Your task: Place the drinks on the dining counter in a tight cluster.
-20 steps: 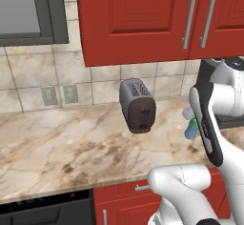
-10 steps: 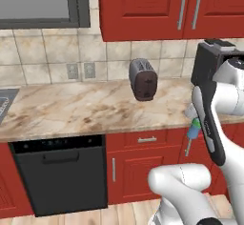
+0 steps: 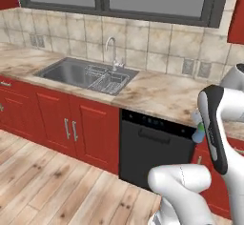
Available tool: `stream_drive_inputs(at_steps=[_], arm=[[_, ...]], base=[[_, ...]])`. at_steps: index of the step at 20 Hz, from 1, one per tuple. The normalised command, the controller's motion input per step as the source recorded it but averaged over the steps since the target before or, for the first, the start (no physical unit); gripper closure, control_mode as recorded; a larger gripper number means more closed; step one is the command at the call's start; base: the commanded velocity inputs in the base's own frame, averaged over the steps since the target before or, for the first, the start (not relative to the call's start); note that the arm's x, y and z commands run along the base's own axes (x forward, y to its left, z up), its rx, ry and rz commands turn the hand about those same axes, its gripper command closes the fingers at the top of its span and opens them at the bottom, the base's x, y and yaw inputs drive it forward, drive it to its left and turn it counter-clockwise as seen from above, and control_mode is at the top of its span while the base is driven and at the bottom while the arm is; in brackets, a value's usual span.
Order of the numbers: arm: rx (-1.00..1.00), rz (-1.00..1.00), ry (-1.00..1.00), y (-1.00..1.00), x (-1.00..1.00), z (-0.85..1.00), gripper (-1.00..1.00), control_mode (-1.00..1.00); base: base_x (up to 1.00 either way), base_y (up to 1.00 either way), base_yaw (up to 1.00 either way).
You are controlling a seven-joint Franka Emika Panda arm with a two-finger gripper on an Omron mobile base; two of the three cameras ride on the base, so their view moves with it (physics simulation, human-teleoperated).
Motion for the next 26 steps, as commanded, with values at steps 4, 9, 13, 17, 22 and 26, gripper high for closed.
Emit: stream_drive_inputs(at_steps=[4, 9, 13, 17, 22, 26], arm=[[0.00, 0.00, 0.00, 0.00, 0.00, 0.00, 1.00, 1.00], [0.00, 0.00, 0.00, 0.00, 0.00, 0.00, 1.00, 1.00], [0.00, 0.00, 0.00, 0.00, 0.00, 0.00, 1.00, 1.00], [0.00, 0.00, 0.00, 0.00, 0.00, 0.00, 1.00, 1.00], [0.00, 0.00, 0.00, 0.00, 0.00, 0.00, 1.00, 1.00], [0.00, 0.00, 0.00, 0.00, 0.00, 0.00, 1.00, 1.00]], base=[[0.15, 0.39, 0.97], [0.38, 0.29, 0.94], [0.71, 0.07, 0.88], [0.63, -0.04, 0.78], [0.21, 0.00, 0.99], [0.08, -0.03, 1.00]])
